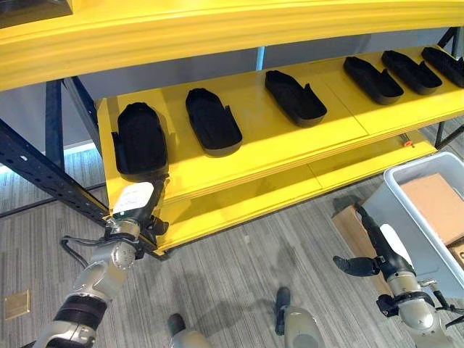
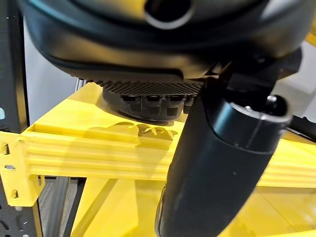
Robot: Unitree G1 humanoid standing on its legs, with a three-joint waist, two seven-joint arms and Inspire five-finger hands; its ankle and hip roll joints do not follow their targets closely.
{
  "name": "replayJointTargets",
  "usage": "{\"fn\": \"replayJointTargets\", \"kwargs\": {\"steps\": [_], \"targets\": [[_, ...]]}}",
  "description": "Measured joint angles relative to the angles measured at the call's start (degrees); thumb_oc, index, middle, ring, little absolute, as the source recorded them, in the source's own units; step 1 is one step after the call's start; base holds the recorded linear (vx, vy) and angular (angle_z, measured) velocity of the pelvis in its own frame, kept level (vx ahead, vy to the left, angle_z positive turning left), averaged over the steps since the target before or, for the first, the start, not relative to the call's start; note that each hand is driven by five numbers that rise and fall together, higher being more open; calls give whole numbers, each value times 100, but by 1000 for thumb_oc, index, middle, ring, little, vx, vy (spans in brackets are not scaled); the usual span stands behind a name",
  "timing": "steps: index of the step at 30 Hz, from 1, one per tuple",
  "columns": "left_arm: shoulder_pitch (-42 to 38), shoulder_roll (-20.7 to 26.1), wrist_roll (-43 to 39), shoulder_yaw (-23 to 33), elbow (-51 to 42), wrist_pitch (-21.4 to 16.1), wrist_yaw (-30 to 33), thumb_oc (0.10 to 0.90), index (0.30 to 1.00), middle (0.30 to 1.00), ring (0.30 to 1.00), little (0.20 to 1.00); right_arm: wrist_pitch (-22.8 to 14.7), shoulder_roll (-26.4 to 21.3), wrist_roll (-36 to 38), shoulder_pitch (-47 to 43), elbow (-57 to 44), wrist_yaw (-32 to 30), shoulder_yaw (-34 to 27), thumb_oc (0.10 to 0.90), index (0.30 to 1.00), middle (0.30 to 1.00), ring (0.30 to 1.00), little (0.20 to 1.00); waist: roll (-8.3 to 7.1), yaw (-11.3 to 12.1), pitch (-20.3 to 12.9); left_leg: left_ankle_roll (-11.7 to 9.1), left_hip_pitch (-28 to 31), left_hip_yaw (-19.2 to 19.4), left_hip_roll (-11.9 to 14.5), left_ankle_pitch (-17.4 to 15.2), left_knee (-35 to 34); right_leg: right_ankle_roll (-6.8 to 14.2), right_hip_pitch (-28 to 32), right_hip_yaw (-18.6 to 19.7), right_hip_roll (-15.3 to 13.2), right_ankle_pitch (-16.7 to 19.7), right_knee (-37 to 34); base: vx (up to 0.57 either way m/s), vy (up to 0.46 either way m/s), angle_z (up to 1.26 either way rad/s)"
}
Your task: Move parts from the plastic box to the shelf.
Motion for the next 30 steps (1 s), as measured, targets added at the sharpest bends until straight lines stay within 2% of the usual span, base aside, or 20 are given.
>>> {"fn": "replayJointTargets", "kwargs": {"steps": [6,13,30], "targets": [[-331,0,-8,-175,442,60,35,900,1000,1000,1000,1000,-1,0,0,4,1,0,5,900,1000,1000,1000,1000,-30,-6,-18,2,-11,-1,3,-3,45,-9,1,4,2,11,-13,0,0,0],[-568,5,-18,-311,954,101,135,900,1000,1000,1000,1000,-7,0,4,7,2,0,177,900,1000,1000,1000,1000,-154,-122,-110,0,-20,7,4,-4,52,-26,3,11,9,31,-53,0,0,0],[-1083,4,-241,-582,1564,102,234,900,1000,1000,1000,1000,-13,-2,112,111,168,-1,231,900,1000,1000,1000,1000,-155,-171,-112,-2,-9,56,19,-6,58,-34,2,75,39,94,-147,1,3,-1]]}}
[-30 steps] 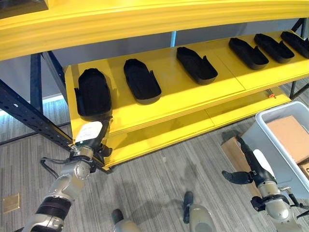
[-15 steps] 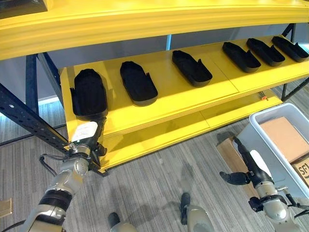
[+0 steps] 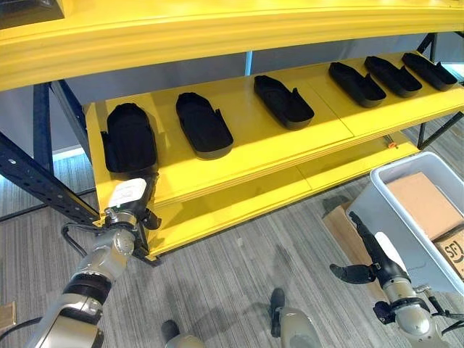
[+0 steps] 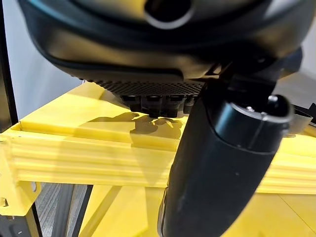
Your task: Move parts from the plastic box to the shelf.
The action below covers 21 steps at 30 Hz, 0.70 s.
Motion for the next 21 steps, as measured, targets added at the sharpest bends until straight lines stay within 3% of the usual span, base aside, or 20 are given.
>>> {"fn": "replayJointTargets", "kwargs": {"steps": [21], "targets": [[-435,0,-228,-217,283,16,25,900,1000,1000,1000,1000,-2,-1,109,4,0,-2,0,900,1000,1000,1000,1000,-7,-117,-6,-1,24,49,17,-1,1,-15,-1,38,43,34,-26,1,0,0]]}}
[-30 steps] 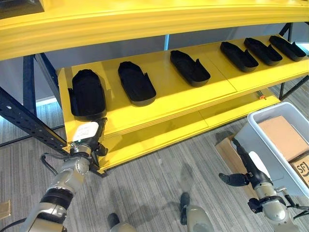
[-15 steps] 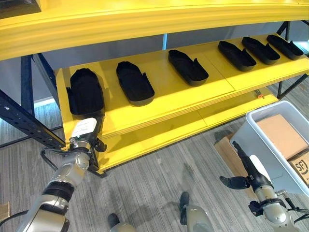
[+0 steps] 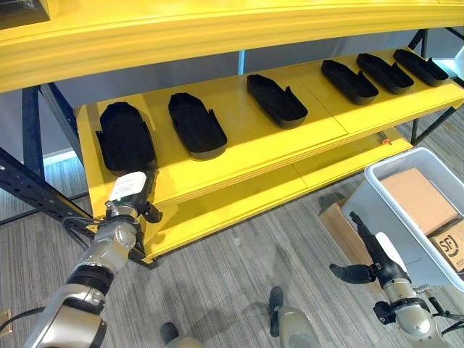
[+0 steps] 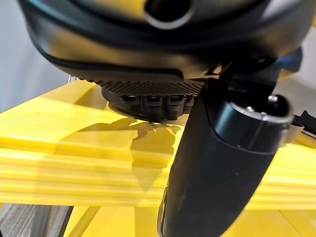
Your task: Move parts from the plastic box to the shelf.
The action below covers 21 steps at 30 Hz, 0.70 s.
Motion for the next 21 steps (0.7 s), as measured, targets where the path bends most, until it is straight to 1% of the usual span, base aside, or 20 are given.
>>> {"fn": "replayJointTargets", "kwargs": {"steps": [6,10,11,13,14,15,17,18,21], "targets": [[0,0,-1,-3,8,-1,2,900,1000,1000,1000,1000,0,0,0,0,0,0,0,900,1000,1000,1000,1000,1,4,-4,-1,1,19,3,-1,2,1,-1,15,1,16,-13,0,0,0],[112,2,-2,18,-373,17,3,900,1000,1000,1000,1000,0,1,0,-5,1,-6,-1,900,1000,1000,1000,1000,2,35,-4,-1,0,18,1,0,0,1,-1,16,-2,20,-14,0,0,0],[231,15,-1,72,-636,22,3,900,1000,1000,1000,1000,0,1,-2,-10,1,-6,-1,900,1000,1000,1000,1000,3,77,-5,0,-4,20,-3,-1,-3,2,0,15,-3,21,-15,0,0,0],[594,18,1,314,-1239,-6,3,900,1000,1000,1000,1000,-2,12,-1,-3,2,-11,-15,900,1000,1000,1000,1000,7,83,-8,0,-12,36,-3,-1,-15,7,-1,25,-3,25,-24,-2,-2,-3],[1097,18,2,639,-1937,-112,-4,900,1000,1000,1000,1000,-1,20,-1,7,5,-11,-37,900,1000,1000,1000,1000,17,83,-13,1,3,47,4,-1,-14,8,1,39,-8,24,-31,0,0,0],[1385,18,1,772,-2298,-209,-8,900,1000,1000,1000,1000,10,21,-1,20,10,-13,-63,900,1000,1000,1000,1000,36,108,-21,2,6,45,1,-1,-13,33,1,32,-1,36,-27,0,0,0],[1702,13,-23,873,-2629,-331,-68,900,1000,1000,1000,1000,11,32,-3,4,23,-15,-73,900,1000,1000,1000,1000,80,184,-40,3,55,46,-11,-1,-18,38,14,33,-4,34,-23,0,0,0],[1868,12,-170,964,-2747,-348,-142,900,1000,1000,1000,1000,7,53,-3,-27,22,-8,-74,900,1000,1000,1000,1000,107,184,-52,2,68,47,-16,-1,-35,40,30,33,-8,32,-23,0,0,0],[2231,-39,-957,1181,-2885,-453,-206,900,1000,1000,1000,1000,5,76,0,-64,21,-10,-78,900,1000,1000,1000,1000,183,249,-78,2,106,35,-34,0,-97,59,87,12,-35,-25,-29,9,-6,4]]}}
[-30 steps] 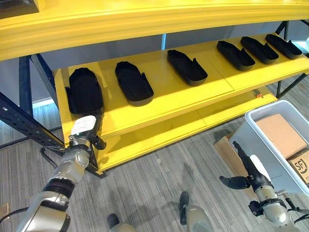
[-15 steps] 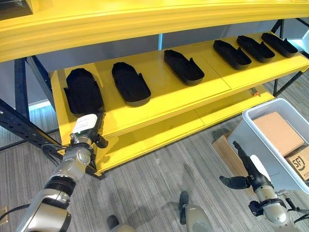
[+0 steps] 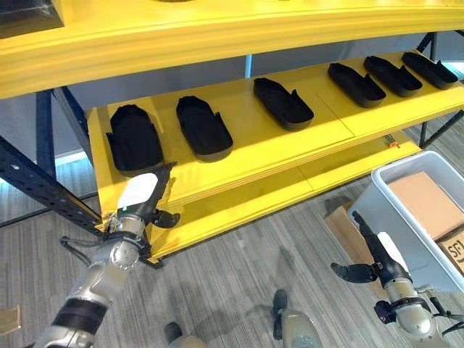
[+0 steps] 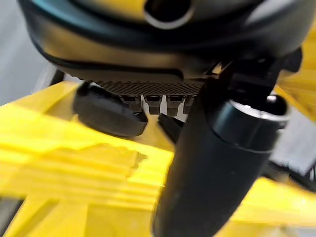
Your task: Move parts from the plastic box to the shelf.
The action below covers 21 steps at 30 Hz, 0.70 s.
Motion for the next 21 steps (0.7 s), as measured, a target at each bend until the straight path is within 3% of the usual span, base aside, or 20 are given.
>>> {"fn": "replayJointTargets", "kwargs": {"steps": [3,6,12,16,21], "targets": [[216,-25,-626,125,-188,-84,-134,900,1000,1000,1000,1000,0,1,0,17,0,1,-8,900,1000,1000,1000,1000,48,61,-5,4,27,-2,-2,3,-8,12,23,1,-21,-9,3,11,-9,0],[532,-550,-2116,281,-429,-263,-203,900,1000,1000,1000,1000,-3,6,4,50,-1,4,-24,900,1000,1000,1000,1000,145,65,-28,11,231,-3,-12,3,-78,12,202,-29,-40,-70,54,13,-31,5],[1082,-1517,-4194,301,-909,-465,-581,900,1000,1000,1000,1000,-101,2,14,68,-19,3,-33,900,1000,1000,1000,1000,323,40,-115,50,561,13,25,32,-297,17,409,-67,37,-231,147,-2,-72,1],[1421,-1977,-4997,128,-1025,-519,-656,900,1000,1000,1000,1000,-121,4,116,118,-33,18,-8,900,1000,1000,1000,1000,402,29,-167,44,770,-13,112,37,-383,-39,525,-114,123,-392,296,-79,-93,3],[2050,-2083,-5374,-211,-1033,-522,-916,900,1000,1000,1000,1000,-207,-19,500,156,-78,142,8,900,1000,1000,1000,1000,534,87,-255,68,940,-110,415,206,-535,-205,507,-190,422,-698,647,-78,-132,2]]}}
